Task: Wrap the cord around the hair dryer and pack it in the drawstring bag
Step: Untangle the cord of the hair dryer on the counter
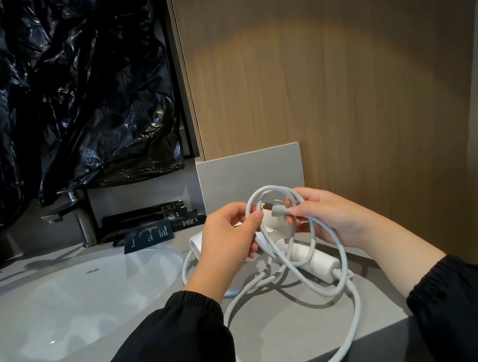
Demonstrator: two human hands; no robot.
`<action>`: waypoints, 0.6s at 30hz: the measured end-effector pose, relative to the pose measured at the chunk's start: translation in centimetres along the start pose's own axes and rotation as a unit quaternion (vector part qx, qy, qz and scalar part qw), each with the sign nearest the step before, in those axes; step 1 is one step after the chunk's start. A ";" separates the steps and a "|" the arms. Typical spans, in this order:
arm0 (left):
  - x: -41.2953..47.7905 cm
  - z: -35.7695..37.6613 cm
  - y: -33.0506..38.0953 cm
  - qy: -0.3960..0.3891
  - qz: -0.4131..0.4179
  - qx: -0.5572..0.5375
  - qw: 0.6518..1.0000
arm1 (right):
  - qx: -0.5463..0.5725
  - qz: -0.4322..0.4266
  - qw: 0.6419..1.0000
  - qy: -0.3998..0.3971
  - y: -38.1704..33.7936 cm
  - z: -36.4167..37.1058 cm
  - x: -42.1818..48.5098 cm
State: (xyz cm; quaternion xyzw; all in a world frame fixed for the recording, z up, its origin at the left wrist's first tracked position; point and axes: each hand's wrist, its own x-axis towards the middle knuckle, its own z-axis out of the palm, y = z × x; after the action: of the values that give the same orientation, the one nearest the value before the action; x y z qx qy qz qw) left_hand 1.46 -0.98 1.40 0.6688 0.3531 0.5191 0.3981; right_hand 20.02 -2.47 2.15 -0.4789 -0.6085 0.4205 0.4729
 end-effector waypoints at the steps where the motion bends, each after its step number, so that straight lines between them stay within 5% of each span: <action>1: 0.0 0.0 0.0 -0.001 0.001 0.001 1.000 | 0.002 0.001 1.000 0.002 0.0 0.0 0.0; 12: 0.2 -0.1 -0.3 0.005 0.004 0.002 1.000 | 0.135 0.032 0.990 -0.024 0.1 -0.3 -0.1; 18: 0.4 -0.3 -0.5 0.009 -0.010 -0.020 1.000 | 0.294 0.061 0.951 -0.069 0.2 -0.9 0.1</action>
State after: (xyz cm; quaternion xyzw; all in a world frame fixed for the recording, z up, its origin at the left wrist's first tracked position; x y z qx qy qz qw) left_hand 1.18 -0.39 1.15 0.6525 0.3531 0.5277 0.4136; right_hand 20.94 -2.33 2.14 -0.3246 -0.4592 0.6406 0.5229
